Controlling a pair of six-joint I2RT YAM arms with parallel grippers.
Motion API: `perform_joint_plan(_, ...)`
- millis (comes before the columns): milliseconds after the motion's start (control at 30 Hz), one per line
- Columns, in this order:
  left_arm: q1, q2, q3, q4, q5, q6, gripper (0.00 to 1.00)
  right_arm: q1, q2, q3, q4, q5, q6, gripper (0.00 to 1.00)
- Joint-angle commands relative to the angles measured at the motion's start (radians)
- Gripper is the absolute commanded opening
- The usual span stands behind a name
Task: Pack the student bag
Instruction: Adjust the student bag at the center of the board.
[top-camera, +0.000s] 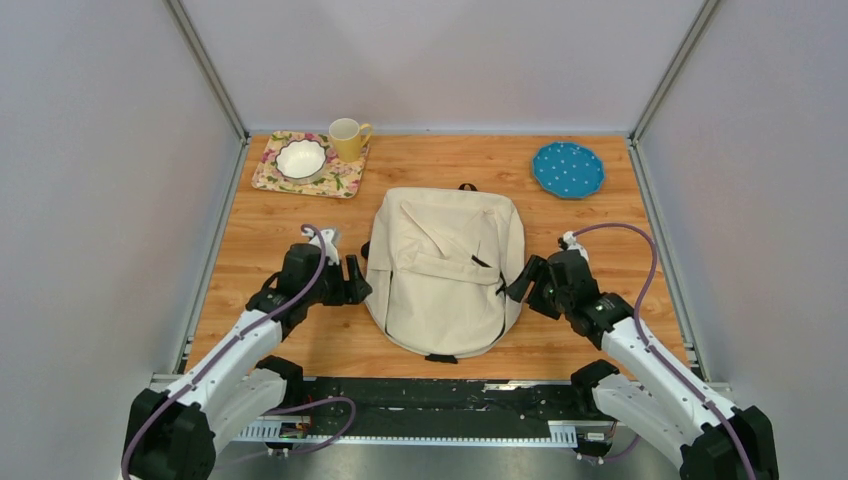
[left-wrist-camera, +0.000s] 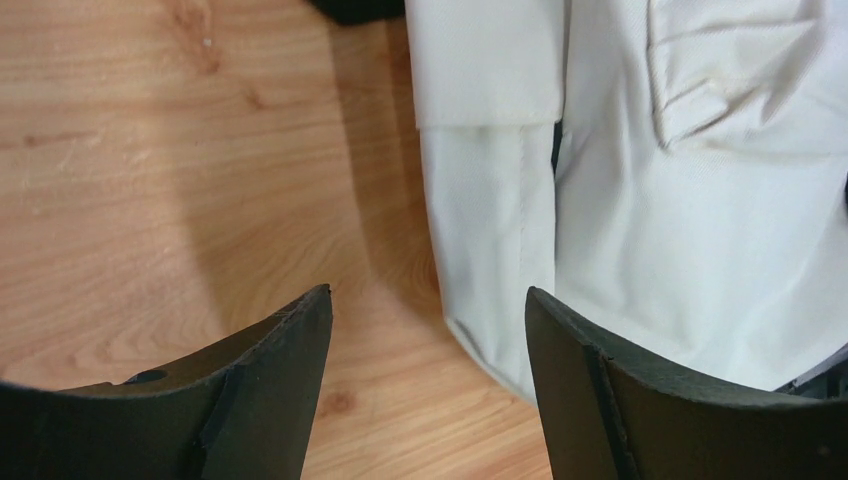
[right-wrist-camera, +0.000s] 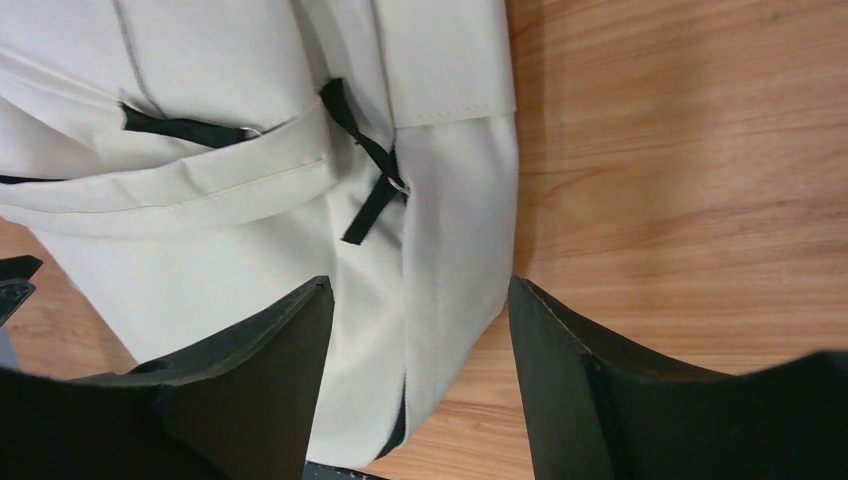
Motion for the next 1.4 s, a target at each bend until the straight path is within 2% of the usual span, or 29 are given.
perform_joint_plan(0,0.001,-0.11,-0.076,0.011,0.008,-0.022,0.78,0.001,0.015,-0.052,0.039,-0.008,0.012,0.68)
perform_joint_plan(100,0.001,-0.136,-0.137,0.089,0.035,-0.057,0.8,0.002,0.055,-0.062,0.111,-0.075,0.014,0.68)
perform_joint_plan(133,0.001,-0.133,-0.159,0.15,0.093,-0.078,0.8,0.002,0.072,-0.058,0.125,-0.079,0.014,0.68)
perform_joint_plan(233,0.001,-0.081,-0.171,0.264,0.216,-0.117,0.8,0.001,0.159,-0.02,0.173,-0.086,-0.006,0.67)
perform_joint_plan(400,-0.014,0.054,-0.192,0.386,0.321,-0.174,0.8,-0.005,0.346,0.076,0.213,-0.115,-0.051,0.64)
perform_joint_plan(500,-0.033,0.099,-0.199,0.415,0.348,-0.186,0.72,-0.016,0.435,0.128,0.23,-0.143,-0.069,0.59)
perform_joint_plan(533,-0.036,0.105,-0.199,0.415,0.359,-0.184,0.65,-0.016,0.449,0.148,0.213,-0.137,-0.072,0.57)
perform_joint_plan(633,-0.042,0.086,-0.205,0.375,0.326,-0.177,0.6,-0.016,0.422,0.197,0.153,-0.053,-0.071,0.57)
perform_joint_plan(733,-0.042,0.033,-0.211,0.323,0.255,-0.169,0.59,-0.015,0.327,0.197,0.16,0.036,-0.069,0.63)
perform_joint_plan(800,-0.04,-0.01,-0.199,0.289,0.214,-0.148,0.63,-0.018,0.29,0.204,0.214,0.039,-0.089,0.64)
perform_joint_plan(833,-0.04,-0.024,-0.179,0.233,0.171,-0.129,0.72,-0.015,0.288,0.217,0.216,0.041,-0.097,0.64)
perform_joint_plan(867,-0.042,-0.05,-0.165,0.203,0.145,-0.12,0.75,-0.015,0.293,0.235,0.214,0.036,-0.107,0.65)
perform_joint_plan(933,-0.042,-0.076,-0.115,0.141,0.085,-0.088,0.79,-0.013,0.32,0.283,0.208,0.026,-0.138,0.65)
perform_joint_plan(1033,-0.042,-0.093,-0.047,0.108,0.039,-0.063,0.79,-0.012,0.386,0.332,0.236,-0.054,-0.191,0.65)
perform_joint_plan(1167,-0.051,-0.041,0.04,0.148,0.089,-0.031,0.8,0.011,0.446,0.41,0.226,-0.065,-0.303,0.63)
perform_joint_plan(1200,-0.069,-0.026,0.059,0.174,0.097,-0.022,0.8,0.011,0.46,0.412,0.251,-0.132,-0.326,0.64)
perform_joint_plan(1233,-0.083,0.015,0.096,0.186,0.099,0.013,0.8,0.013,0.477,0.412,0.274,-0.163,-0.353,0.64)
perform_joint_plan(1300,-0.143,0.069,0.145,0.197,0.088,0.067,0.8,0.013,0.527,0.467,0.211,-0.171,-0.38,0.63)
perform_joint_plan(1367,-0.198,0.152,0.238,0.182,0.085,0.182,0.8,0.016,0.544,0.464,0.2,-0.194,-0.425,0.62)
